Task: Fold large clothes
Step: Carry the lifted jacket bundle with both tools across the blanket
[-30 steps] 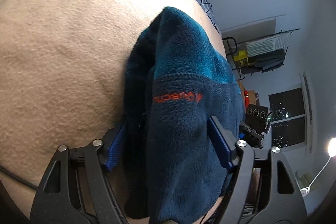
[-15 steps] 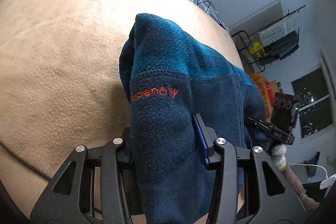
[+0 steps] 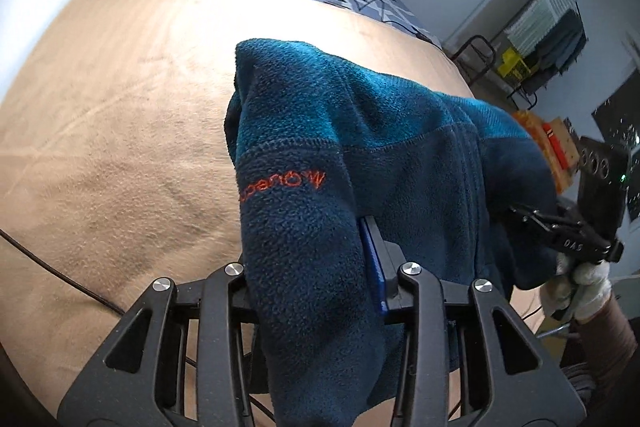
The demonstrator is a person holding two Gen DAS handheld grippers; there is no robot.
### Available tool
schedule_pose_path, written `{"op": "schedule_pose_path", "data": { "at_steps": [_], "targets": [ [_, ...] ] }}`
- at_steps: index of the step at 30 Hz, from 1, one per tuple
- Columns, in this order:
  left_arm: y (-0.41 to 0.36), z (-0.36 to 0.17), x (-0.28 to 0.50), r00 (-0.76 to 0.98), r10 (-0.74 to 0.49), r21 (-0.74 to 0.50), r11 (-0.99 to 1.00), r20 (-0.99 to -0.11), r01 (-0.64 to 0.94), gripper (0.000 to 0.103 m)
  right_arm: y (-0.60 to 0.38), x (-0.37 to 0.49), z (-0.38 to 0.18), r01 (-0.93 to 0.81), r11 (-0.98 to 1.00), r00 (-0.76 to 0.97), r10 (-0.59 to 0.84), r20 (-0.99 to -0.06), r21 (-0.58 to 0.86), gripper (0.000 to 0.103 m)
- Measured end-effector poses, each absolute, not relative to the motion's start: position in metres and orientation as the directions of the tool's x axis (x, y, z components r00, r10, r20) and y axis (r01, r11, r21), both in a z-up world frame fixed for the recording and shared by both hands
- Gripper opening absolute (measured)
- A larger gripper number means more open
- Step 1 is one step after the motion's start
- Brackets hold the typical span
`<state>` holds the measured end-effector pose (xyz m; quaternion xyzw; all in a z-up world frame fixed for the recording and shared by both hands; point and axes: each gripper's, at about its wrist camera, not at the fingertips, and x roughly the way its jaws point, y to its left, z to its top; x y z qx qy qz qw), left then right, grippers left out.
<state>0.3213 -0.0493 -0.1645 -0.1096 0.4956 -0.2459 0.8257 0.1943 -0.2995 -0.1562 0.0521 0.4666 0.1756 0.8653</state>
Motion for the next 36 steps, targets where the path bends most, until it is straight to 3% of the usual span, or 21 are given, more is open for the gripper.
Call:
{"op": "schedule_pose_path", "data": {
  "at_steps": [20, 36],
  "targets": [
    [-0.183, -0.091, 0.272, 0.479, -0.510, -0.246, 0.824, -0.715, 0.510, 0.037, -0.377, 0.132, -0.092, -0.163, 0.977, 0.627, 0.210, -0.750, 0.137, 0.032],
    [-0.299, -0.102, 0.374, 0.445, -0.588, -0.290, 0.767, -0.675, 0.573, 0.036, -0.491, 0.185, -0.090, -0.028, 0.990, 0.668, 0.124, -0.734, 0.141, 0.032]
  ]
}}
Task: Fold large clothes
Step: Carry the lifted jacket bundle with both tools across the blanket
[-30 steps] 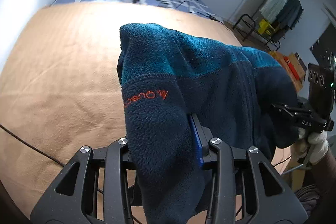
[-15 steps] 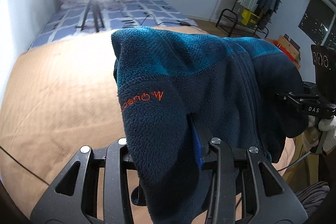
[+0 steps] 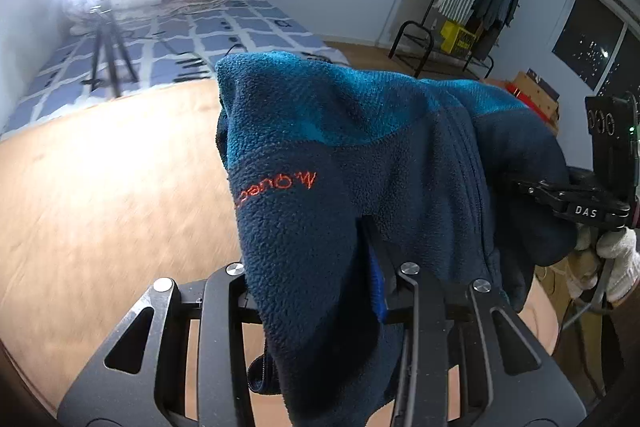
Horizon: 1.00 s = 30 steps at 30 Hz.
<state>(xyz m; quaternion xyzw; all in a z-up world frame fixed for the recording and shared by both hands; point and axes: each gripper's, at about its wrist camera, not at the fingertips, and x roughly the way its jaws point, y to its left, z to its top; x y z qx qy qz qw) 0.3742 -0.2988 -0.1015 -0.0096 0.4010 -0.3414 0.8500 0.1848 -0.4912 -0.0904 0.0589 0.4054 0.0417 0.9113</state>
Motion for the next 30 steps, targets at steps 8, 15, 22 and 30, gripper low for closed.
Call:
{"op": "schedule_pose_path", "data": {
  "at_steps": [8, 15, 22, 30],
  "targets": [
    [-0.344, -0.115, 0.454, 0.444, -0.624, -0.323, 0.747, -0.643, 0.581, 0.035, -0.546, 0.254, -0.096, 0.018, 0.988, 0.686, 0.101, -0.720, 0.155, 0.031],
    [-0.369, -0.117, 0.505, 0.459, -0.630, -0.333, 0.749, -0.627, 0.573, 0.035, -0.568, 0.302, -0.097, 0.037, 0.991, 0.689, 0.067, -0.722, 0.127, 0.031],
    [-0.393, -0.120, 0.551, 0.481, -0.621, -0.331, 0.762, -0.619, 0.556, 0.035, -0.584, 0.351, -0.099, 0.031, 0.994, 0.689, 0.056, -0.722, 0.106, 0.031],
    [-0.431, -0.136, 0.595, 0.484, -0.618, -0.353, 0.770, -0.620, 0.531, 0.035, -0.620, 0.399, -0.106, 0.036, 0.997, 0.677, 0.024, -0.736, 0.065, 0.031]
  ]
}}
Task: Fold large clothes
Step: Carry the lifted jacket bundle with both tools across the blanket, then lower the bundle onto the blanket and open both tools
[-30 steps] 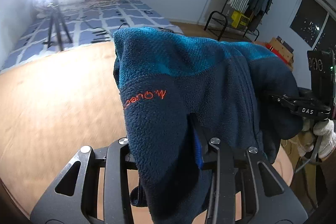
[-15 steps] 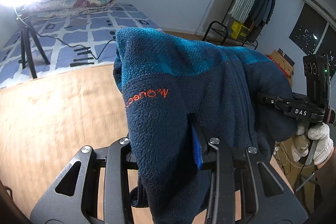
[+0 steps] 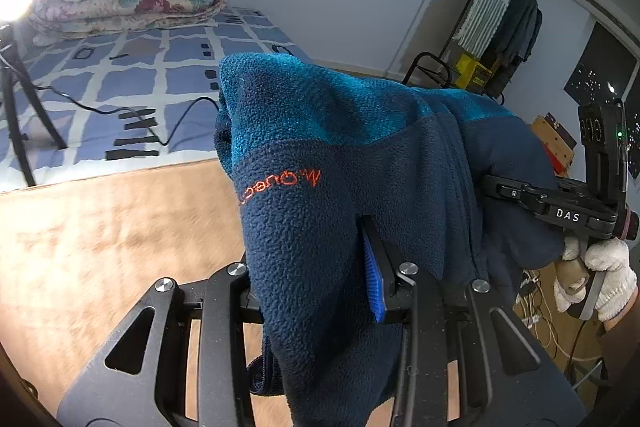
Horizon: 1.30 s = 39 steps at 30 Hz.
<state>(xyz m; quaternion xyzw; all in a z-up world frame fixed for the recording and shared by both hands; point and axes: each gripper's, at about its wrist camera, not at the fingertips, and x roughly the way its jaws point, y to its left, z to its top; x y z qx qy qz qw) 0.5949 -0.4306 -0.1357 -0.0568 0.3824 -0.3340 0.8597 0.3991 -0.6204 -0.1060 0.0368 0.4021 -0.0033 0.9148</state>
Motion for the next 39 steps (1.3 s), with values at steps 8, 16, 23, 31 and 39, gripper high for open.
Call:
{"op": "schedule_pose_path", "data": {
  "at_steps": [8, 16, 23, 31, 39],
  "targets": [
    [-0.464, -0.168, 0.622, 0.464, -0.599, -0.365, 0.785, -0.653, 0.500, 0.035, -0.657, 0.437, -0.131, 0.069, 0.996, 0.653, 0.000, -0.758, 0.060, 0.031],
    [-0.467, -0.196, 0.639, 0.457, -0.560, -0.350, 0.813, -0.691, 0.466, 0.036, -0.668, 0.456, -0.160, 0.113, 0.993, 0.618, -0.035, -0.785, 0.045, 0.039],
    [-0.467, -0.191, 0.633, 0.509, -0.499, -0.260, 0.844, -0.701, 0.469, 0.055, -0.683, 0.455, -0.166, 0.219, 0.975, 0.582, -0.169, -0.796, -0.047, 0.080],
    [-0.447, -0.177, 0.617, 0.516, -0.495, -0.254, 0.847, -0.699, 0.468, 0.057, -0.683, 0.439, -0.158, 0.296, 0.954, 0.581, -0.225, -0.782, -0.054, 0.080],
    [-0.420, -0.144, 0.574, 0.539, -0.524, -0.253, 0.830, -0.660, 0.497, 0.057, -0.660, 0.404, -0.128, 0.334, 0.941, 0.618, -0.259, -0.743, -0.051, 0.080]
  ]
}}
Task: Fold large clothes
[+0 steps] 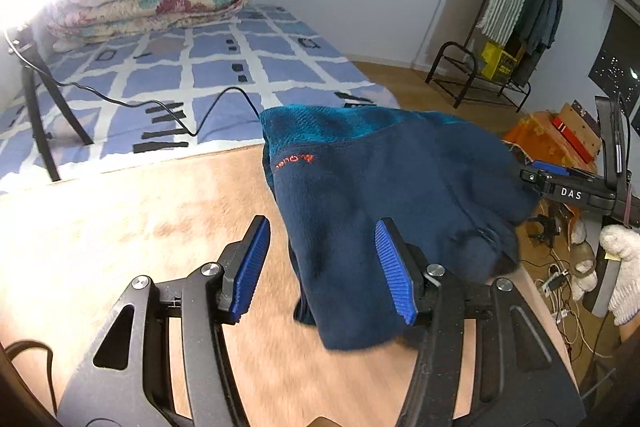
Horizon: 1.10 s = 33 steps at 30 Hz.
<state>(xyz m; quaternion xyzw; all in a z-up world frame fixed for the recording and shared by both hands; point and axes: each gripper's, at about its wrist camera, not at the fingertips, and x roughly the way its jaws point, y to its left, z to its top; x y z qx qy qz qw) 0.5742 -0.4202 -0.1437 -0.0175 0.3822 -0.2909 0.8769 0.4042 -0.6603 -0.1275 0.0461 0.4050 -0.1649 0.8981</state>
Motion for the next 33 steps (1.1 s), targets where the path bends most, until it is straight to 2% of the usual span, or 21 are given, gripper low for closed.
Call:
{"op": "schedule_pose_path", "data": {
  "at_steps": [8, 19, 24, 26, 30, 33],
  "targets": [
    [-0.388, -0.087, 0.504, 0.566, -0.553, -0.228, 0.808, -0.612, 0.543, 0.057, -0.614, 0.353, -0.083, 0.320, 0.947, 0.661, -0.256, -0.706, -0.044, 0.080],
    [-0.310, 0.020, 0.368, 0.639, -0.572, -0.174, 0.800, -0.514, 0.575, 0.056, -0.522, 0.249, 0.008, 0.253, 0.967, 0.743, -0.220, -0.633, -0.038, 0.081],
    [-0.270, 0.048, 0.307, 0.665, -0.562, -0.158, 0.808, -0.492, 0.567, 0.057, -0.465, 0.188, 0.043, 0.228, 0.971, 0.775, -0.227, -0.589, -0.075, 0.088],
    [-0.254, 0.055, 0.281, 0.672, -0.560, -0.153, 0.810, -0.484, 0.565, 0.064, -0.446, 0.163, 0.052, 0.219, 0.973, 0.793, -0.218, -0.569, -0.068, 0.091],
    [-0.230, 0.062, 0.233, 0.696, -0.545, -0.117, 0.819, -0.467, 0.562, 0.068, -0.420, 0.122, 0.060, 0.236, 0.971, 0.816, -0.220, -0.534, -0.040, 0.096],
    [-0.218, 0.059, 0.201, 0.707, -0.537, -0.094, 0.822, -0.460, 0.562, 0.075, -0.400, 0.095, 0.057, 0.238, 0.970, 0.824, -0.225, -0.520, -0.042, 0.098]
  ]
}}
